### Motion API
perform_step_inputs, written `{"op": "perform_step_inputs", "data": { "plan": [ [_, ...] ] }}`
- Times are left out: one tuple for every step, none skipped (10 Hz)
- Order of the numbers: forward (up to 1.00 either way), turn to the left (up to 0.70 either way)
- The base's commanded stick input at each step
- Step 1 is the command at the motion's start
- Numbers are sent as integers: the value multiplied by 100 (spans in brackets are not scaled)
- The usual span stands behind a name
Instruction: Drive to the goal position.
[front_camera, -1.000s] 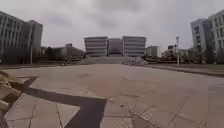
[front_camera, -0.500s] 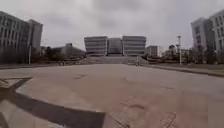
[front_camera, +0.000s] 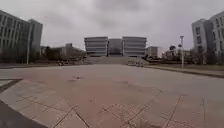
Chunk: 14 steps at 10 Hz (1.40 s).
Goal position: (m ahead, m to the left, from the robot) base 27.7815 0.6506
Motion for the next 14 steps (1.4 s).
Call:
{"op": "perform_step_inputs", "data": {
  "plan": [
    [100, 0],
    [100, 0],
    [100, 0],
    [100, 0],
    [100, 0],
    [100, 0],
    [100, 0],
    [100, 0],
    [100, 0],
    [100, 0],
    [100, 0],
    [100, 0],
    [100, 0],
    [100, 0]
  ]
}}
